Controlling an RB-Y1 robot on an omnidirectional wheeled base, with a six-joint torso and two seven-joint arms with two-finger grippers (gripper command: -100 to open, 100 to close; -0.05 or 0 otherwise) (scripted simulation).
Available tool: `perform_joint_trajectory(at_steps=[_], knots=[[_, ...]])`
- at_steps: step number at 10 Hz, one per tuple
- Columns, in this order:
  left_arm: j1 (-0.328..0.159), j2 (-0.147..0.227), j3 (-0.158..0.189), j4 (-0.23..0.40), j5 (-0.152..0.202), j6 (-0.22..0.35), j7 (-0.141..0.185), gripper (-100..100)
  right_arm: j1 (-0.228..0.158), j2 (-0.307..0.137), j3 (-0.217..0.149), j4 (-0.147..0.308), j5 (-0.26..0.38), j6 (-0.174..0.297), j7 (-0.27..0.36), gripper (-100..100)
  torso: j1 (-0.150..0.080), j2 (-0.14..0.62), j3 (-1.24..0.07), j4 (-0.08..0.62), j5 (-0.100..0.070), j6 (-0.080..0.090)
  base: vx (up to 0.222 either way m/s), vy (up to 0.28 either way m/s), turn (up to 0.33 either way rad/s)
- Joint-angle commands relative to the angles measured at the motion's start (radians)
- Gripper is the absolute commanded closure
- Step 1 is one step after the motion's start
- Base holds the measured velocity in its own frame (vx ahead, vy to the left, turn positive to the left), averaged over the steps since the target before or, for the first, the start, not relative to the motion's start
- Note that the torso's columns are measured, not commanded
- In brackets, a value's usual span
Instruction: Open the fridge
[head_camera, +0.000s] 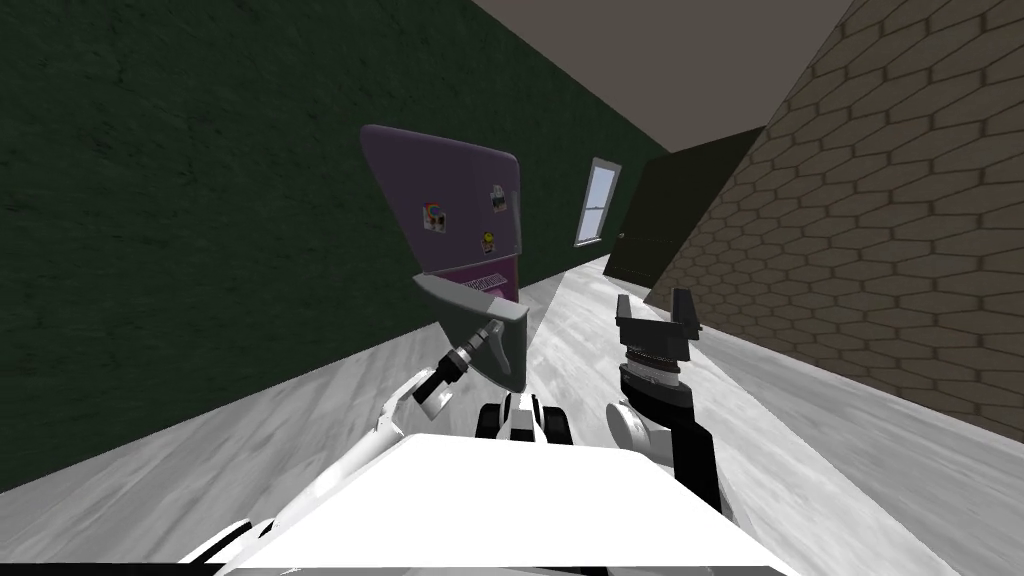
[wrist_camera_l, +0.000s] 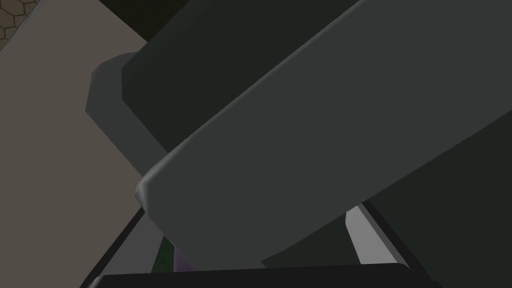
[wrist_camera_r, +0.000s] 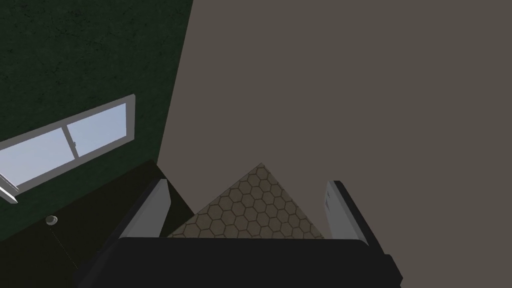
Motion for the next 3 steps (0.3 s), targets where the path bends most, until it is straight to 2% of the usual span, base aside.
perform_joint_trajectory(at_steps=[1, 3], knots=[[-0.08, 0.002, -0.015, 0.078, -0.007, -0.049, 0.058, -100, 0.0, 0.0, 0.0, 0.0, 0.0, 0.0, 0.0, 0, 0.001, 0.008, 0.005, 0.002, 0.0, 0.001, -0.138, -0.014, -0.114], [-0.128, 0.002, -0.015, 0.131, -0.007, -0.049, 0.058, -100, 0.0, 0.0, 0.0, 0.0, 0.0, 0.0, 0.0, 0, -0.002, 0.008, 0.005, 0.003, 0.0, 0.001, -0.047, 0.001, 0.002]])
